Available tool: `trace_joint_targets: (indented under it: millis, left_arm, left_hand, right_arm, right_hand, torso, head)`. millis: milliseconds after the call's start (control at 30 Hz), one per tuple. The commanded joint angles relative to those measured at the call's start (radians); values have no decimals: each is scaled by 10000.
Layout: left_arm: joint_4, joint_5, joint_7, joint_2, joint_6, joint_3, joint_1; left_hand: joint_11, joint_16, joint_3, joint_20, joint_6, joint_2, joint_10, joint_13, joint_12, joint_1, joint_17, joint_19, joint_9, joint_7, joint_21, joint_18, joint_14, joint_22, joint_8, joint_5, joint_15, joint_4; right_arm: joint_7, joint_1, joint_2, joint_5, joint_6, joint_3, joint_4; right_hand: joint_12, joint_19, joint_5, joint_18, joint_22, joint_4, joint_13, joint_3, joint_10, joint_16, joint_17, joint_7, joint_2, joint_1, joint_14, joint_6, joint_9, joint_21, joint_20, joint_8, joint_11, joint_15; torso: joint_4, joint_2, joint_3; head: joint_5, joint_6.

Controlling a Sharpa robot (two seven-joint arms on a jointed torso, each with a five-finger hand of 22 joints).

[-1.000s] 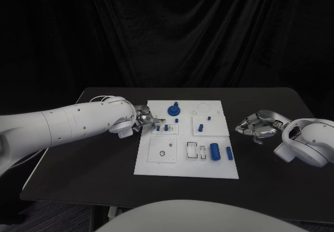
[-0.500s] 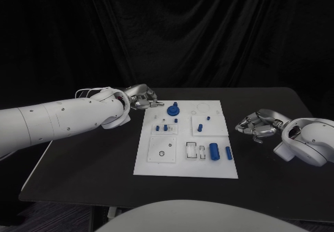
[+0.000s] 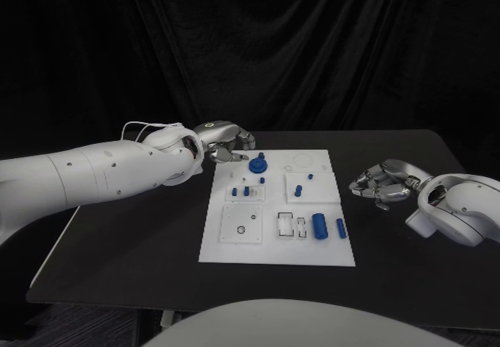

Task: Assemble the parts on the task board

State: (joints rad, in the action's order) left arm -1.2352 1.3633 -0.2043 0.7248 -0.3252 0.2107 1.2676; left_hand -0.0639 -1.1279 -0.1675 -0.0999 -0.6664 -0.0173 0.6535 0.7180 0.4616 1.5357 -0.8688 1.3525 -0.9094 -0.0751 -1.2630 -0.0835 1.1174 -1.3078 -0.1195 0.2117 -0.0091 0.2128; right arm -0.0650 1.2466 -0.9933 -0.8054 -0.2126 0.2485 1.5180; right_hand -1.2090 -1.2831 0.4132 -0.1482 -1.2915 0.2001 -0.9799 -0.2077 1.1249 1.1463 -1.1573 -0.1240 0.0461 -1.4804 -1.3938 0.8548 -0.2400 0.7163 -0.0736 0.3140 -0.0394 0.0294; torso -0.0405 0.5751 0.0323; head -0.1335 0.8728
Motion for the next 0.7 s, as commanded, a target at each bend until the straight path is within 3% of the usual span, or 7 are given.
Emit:
trace_joint_targets:
  millis: [33, 67, 133, 267, 367, 700]
  left_arm:
    - [289, 1168, -696, -259, 349, 1, -137]
    - [369, 1273, -716, -335, 368, 1, -171]
    - [504, 1412, -744, -469, 414, 0, -228]
    - [813, 1607, -786, -790, 537, 0, -349]
    - [1028, 1679, -802, -1001, 602, -1, -424]
    - [1597, 2157, -807, -1583, 780, -2, -625]
  left_hand:
    - [9, 110, -332, 42, -385, -199, 114, -546, -231, 32, 359, 185, 848, 126, -96, 96, 146, -1621, 392, -166, -6, 3]
    - [172, 96, -468, 88, -702, -280, 221, -717, -254, 84, 447, 233, 1199, 86, -114, 96, 212, -1635, 480, -183, -81, -36]
    - [272, -132, -678, 146, -1240, -319, 444, -942, -239, 145, 343, 366, 1643, 18, -250, 139, 457, -1694, 506, -206, -189, -94]
    - [302, -322, -997, 209, -1434, -468, 732, -1379, -331, 249, 430, 496, 2354, 109, -364, 175, 563, -1752, 566, -204, -224, -283]
    - [283, -405, -1142, 224, -1419, -511, 784, -1555, -401, 309, 438, 535, 2612, 160, -404, 187, 599, -1771, 574, -168, -227, -390]
    - [266, -530, -1311, 228, -1363, -630, 825, -1841, -503, 261, 515, 546, 3084, 305, -389, 189, 605, -1774, 573, -268, -206, -507]
  right_arm:
    - [305, -26, -39, -608, -576, -5, 25]
    - [327, -26, -48, -664, -624, -5, 30]
    - [357, -26, -72, -737, -696, -5, 42]
    - [390, -26, -147, -839, -800, -6, 72]
    - [397, -25, -193, -871, -844, -6, 92]
    - [387, -23, -297, -958, -896, -7, 161]
  right_hand:
    - [34, -20, -522, -46, 17, 24, 15, 122, -6, -16, 15, -54, 161, 2, -3, -132, 45, -73, -78, -75, -69, -59]
    - [34, -27, -575, -47, 18, 21, 21, 135, -6, -21, 23, -59, 174, 0, -2, -136, 48, -75, -81, -78, -69, -62]
    - [11, -57, -740, -45, 18, 38, 7, 176, 25, 1, 15, -63, 183, 18, -16, -130, 58, -73, -89, -80, -74, -67]
    - [9, -64, -747, -43, 15, 41, 7, 177, 28, 3, 14, -61, 176, 18, -18, -126, 58, -64, -90, -78, -74, -67]
    - [16, -76, -690, -45, 18, 25, 22, 163, 21, -1, 23, -56, 159, -23, -19, -123, 65, -73, -91, -80, -66, -64]
    - [22, -103, -586, -47, 25, -11, 41, 173, 18, -3, 40, -74, 200, -84, -20, -168, 99, -107, -91, -121, -76, -65]
  torso:
    - [-49, 16, -1]
    - [-47, 39, -17]
    - [-48, 49, -34]
    - [-22, 39, -42]
    - [-29, 17, -18]
    - [-43, 25, -12]
  head:
    - [-54, -2]
    - [-52, -2]
    - [-53, -2]
    - [-24, -2]
    - [-34, -2]
    - [-32, -2]
